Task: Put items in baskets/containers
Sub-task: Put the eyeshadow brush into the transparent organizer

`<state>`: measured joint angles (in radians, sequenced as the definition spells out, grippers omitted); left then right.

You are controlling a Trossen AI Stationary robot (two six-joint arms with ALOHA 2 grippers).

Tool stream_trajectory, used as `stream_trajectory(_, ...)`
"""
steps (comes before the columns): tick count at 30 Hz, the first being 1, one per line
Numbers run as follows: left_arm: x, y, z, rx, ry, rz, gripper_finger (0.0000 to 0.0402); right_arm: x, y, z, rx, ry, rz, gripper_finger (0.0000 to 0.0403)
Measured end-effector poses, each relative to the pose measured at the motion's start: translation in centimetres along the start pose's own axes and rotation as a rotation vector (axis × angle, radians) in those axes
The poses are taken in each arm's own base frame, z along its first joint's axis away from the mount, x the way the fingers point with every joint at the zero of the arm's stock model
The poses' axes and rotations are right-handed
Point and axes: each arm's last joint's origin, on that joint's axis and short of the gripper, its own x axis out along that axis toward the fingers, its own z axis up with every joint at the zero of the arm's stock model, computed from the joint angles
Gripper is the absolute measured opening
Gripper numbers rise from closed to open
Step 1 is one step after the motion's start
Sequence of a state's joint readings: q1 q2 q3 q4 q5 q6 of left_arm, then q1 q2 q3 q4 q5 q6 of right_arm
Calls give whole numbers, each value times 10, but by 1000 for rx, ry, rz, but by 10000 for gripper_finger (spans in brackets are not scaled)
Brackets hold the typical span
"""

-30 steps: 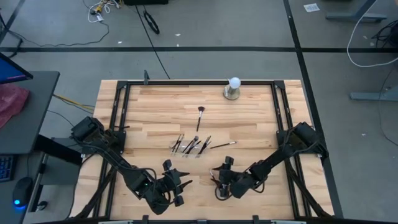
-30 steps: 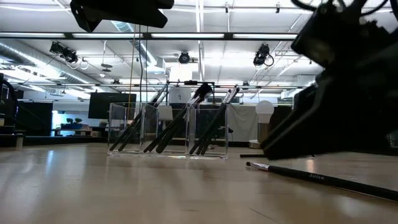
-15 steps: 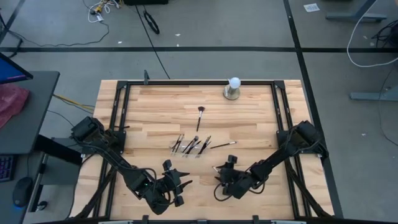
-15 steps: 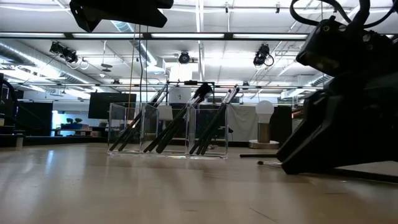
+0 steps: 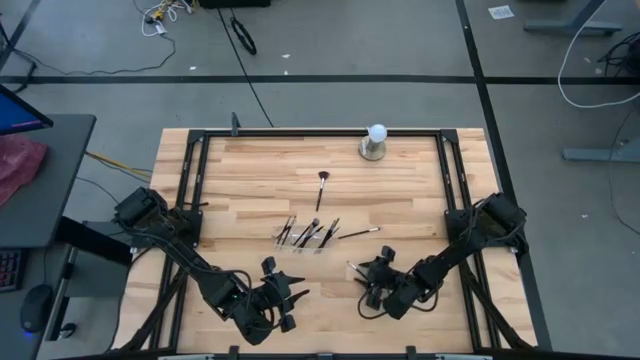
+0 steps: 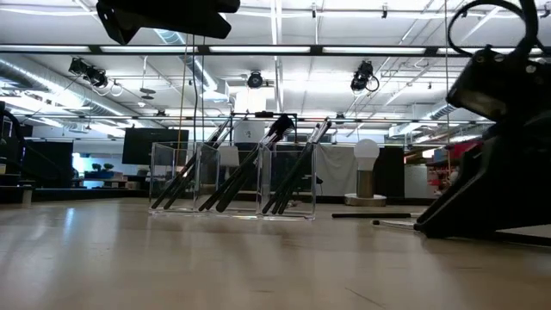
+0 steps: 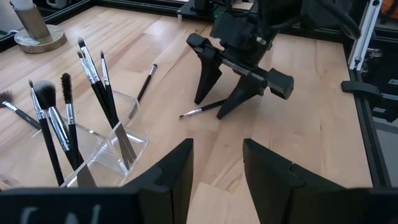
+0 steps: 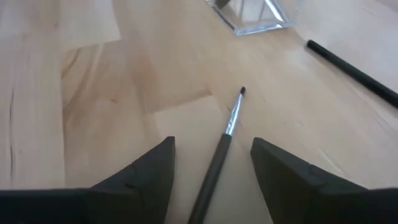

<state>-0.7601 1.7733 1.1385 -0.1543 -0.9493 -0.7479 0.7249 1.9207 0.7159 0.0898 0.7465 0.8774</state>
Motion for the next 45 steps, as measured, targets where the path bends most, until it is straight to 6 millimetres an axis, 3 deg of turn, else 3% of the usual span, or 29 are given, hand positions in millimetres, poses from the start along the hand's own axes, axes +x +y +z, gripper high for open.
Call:
stream_trajectory(10,0,0,0,0,0,0,140,-12,2,-16,7,-16,-8,206)
stream_trajectory(24,0,0,0,0,0,0,140,-3,-12,-14,-44,-40,-55,53)
stream_trajectory(31,0,0,0,-1,0,0,140,-1,-13,-12,-80,-39,-55,41)
stream_trajectory(36,0,0,0,-1,0,0,140,-1,-13,-12,-116,-41,-51,11)
stream_trajectory(45,0,0,0,-1,0,0,140,-5,-10,-15,-91,-55,-30,14)
